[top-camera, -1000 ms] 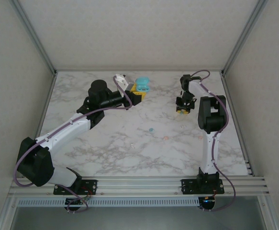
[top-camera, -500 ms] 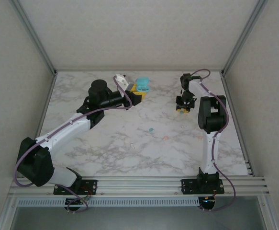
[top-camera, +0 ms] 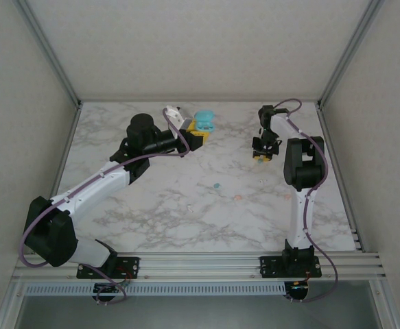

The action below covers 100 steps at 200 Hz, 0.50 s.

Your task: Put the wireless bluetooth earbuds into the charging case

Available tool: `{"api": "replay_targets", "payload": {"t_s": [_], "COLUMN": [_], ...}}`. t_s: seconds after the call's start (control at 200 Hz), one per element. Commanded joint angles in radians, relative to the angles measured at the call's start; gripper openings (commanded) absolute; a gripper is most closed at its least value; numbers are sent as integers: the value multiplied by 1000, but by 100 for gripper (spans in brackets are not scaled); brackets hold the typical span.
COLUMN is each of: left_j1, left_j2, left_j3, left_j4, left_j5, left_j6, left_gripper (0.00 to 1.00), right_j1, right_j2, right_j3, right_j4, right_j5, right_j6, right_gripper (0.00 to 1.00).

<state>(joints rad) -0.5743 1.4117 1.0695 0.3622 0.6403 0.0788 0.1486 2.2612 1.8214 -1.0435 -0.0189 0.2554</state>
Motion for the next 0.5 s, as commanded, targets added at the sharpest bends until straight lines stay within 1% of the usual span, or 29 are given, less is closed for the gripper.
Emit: {"api": "replay_targets", "payload": {"t_s": [0.0, 0.335, 0.496], "left_j1": [3, 4, 4], "left_j2": [-8, -13, -13], "left_j3": [37, 33, 33], "left_j4": [14, 15, 14], "left_j5": [-13, -12, -12], "left_j6": [9, 6, 9], "left_gripper": [25, 25, 26], "right_j1": [7, 8, 8], "right_j2": [18, 18, 12], "right_j3": [-7, -31, -27], "right_j4": [-18, -4, 3], "right_j5": [11, 11, 12], "right_j6": [20, 16, 11], "right_gripper": [26, 26, 23]}}
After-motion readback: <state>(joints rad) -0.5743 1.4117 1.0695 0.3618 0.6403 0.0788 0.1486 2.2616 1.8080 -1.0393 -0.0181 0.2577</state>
